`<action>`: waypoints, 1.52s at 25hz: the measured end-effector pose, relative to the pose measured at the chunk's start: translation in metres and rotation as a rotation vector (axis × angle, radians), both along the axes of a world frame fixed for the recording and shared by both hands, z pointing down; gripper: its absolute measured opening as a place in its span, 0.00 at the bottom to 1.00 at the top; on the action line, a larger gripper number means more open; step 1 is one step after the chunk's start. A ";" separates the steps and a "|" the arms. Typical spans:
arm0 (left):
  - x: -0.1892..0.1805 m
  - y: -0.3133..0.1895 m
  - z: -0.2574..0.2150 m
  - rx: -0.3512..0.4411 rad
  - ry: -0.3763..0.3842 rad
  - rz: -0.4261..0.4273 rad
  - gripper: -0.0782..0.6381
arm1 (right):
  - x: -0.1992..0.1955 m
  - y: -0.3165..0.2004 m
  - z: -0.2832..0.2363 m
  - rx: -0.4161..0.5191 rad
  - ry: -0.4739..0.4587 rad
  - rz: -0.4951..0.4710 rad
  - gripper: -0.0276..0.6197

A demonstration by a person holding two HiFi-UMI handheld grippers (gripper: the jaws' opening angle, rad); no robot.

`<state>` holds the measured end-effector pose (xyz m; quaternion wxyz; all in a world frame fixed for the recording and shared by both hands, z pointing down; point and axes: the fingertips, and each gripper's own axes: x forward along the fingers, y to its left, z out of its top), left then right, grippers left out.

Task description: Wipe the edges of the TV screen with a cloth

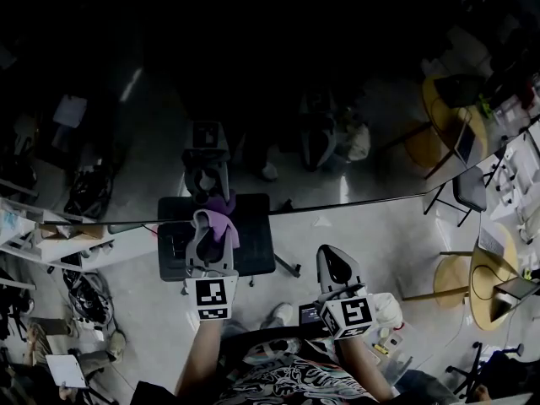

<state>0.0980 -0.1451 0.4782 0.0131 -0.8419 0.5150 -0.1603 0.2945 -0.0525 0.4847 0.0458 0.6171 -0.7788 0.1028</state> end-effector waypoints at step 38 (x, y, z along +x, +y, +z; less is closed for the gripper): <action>0.103 0.012 -0.001 -0.051 0.050 0.462 0.25 | -0.014 -0.028 -0.032 -0.035 0.062 0.155 0.09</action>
